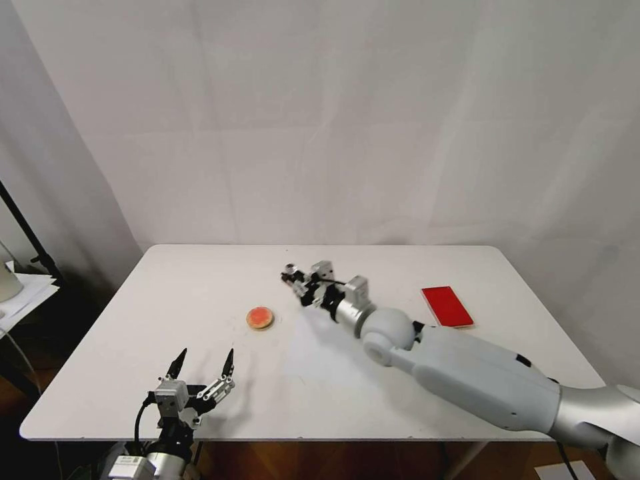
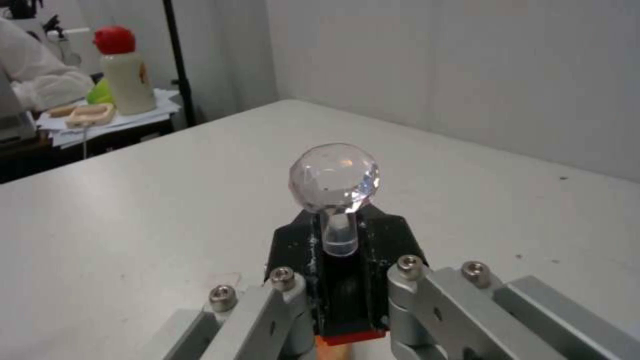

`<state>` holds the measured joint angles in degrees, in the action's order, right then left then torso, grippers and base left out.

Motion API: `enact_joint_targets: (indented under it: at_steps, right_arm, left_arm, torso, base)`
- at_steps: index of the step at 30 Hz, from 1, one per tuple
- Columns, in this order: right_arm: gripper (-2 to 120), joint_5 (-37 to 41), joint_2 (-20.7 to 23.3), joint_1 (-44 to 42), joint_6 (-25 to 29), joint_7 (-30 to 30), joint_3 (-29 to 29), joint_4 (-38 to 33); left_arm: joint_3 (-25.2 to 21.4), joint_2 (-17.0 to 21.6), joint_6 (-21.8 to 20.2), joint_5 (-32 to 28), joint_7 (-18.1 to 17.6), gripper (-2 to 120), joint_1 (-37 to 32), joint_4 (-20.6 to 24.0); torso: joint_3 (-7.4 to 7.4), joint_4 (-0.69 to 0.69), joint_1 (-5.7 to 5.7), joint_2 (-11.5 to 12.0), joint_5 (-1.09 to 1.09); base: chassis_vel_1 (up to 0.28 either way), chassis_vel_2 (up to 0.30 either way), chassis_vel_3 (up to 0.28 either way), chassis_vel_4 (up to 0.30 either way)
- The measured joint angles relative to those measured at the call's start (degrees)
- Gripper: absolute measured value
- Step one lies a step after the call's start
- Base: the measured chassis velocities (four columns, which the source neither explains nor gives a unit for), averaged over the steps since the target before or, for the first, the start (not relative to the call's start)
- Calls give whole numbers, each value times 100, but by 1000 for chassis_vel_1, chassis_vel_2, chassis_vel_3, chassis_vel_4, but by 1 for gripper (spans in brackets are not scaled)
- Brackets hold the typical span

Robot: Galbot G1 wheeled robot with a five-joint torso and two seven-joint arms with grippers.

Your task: Pick up the stamp from the ink pad and place it onto another ink pad.

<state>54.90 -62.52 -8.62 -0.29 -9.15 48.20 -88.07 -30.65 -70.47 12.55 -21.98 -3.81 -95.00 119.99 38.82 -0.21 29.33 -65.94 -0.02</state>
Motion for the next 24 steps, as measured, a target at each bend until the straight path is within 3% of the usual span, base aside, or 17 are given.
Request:
enact_joint_targets:
  at_steps: [7,24]
  right_arm:
    - [10,156,-356,76,-48,-90,184,253]
    - [10,179,-531,-17,-71,-113,276,403]
  left_arm:
    - [0,0,0,0,0,100,1,0]
    - [0,0,0,0,0,100,0,0]
  torso:
    - [0,-1,0,0,-1]
    - [0,-1,0,0,2]
  base:
    - [0,0,0,0]
    - [0,0,0,0]
